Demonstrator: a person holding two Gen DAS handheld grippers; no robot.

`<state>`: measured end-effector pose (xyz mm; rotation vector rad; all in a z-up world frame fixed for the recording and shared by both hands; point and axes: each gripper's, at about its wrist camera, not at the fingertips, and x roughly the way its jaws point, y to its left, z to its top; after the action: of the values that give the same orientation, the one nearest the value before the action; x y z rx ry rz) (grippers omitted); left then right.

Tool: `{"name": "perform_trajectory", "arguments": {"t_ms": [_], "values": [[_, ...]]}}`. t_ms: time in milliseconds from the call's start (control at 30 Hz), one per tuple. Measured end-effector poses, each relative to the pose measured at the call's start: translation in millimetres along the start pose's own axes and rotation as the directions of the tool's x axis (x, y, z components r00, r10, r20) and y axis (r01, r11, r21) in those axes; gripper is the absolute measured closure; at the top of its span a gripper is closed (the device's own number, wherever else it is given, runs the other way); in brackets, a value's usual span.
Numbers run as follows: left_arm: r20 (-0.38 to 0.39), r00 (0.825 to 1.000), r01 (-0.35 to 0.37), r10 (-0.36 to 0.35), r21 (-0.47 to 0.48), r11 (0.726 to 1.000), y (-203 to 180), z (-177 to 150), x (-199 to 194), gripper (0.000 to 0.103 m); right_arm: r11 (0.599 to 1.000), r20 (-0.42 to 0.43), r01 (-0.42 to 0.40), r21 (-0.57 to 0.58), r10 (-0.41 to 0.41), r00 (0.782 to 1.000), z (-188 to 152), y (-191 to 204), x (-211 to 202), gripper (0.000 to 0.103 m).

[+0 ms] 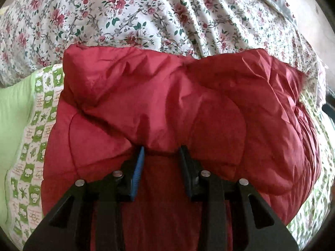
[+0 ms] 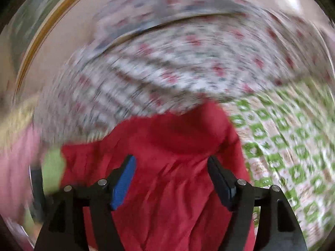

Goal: Fold large clothes

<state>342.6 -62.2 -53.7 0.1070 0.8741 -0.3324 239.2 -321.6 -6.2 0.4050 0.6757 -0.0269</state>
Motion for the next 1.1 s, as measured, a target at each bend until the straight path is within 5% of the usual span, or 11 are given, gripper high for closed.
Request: {"name": "perform_trajectory", "arguments": {"t_ms": [167, 367, 633, 867, 1100], "values": [[-0.01, 1.0, -0.01, 0.01, -0.023, 1.0, 9.5, 6.4, 0.3, 0.071, 0.973, -0.2, 0.028, -0.231, -0.076, 0.977, -18.3, 34.3, 59.3, 0.029], [-0.05, 0.999, -0.022, 0.015, -0.142, 0.99, 56.1, 22.6, 15.1, 0.071, 0.989, -0.24, 0.115, -0.098, -0.136, 0.961, -4.4, -16.8, 106.6, 0.028], [-0.11, 0.994, -0.035, 0.011, -0.218, 0.975, 75.8, 36.1, 53.1, 0.071, 0.99, -0.28, 0.099, 0.101, -0.067, 0.958, -2.4, -62.3, 140.4, 0.025], [-0.143, 0.989, -0.054, 0.024, -0.204, 0.977, 71.8, 39.7, 67.0, 0.068, 0.986, -0.288, 0.097, 0.134, -0.055, 0.956, -2.3, -64.8, 149.2, 0.024], [-0.105, 0.994, -0.007, -0.017, -0.219, 0.976, 80.7, 34.0, 38.3, 0.069, 0.986, -0.288, 0.095, 0.139, -0.051, 0.956, -2.9, -64.5, 153.6, 0.024]]}}
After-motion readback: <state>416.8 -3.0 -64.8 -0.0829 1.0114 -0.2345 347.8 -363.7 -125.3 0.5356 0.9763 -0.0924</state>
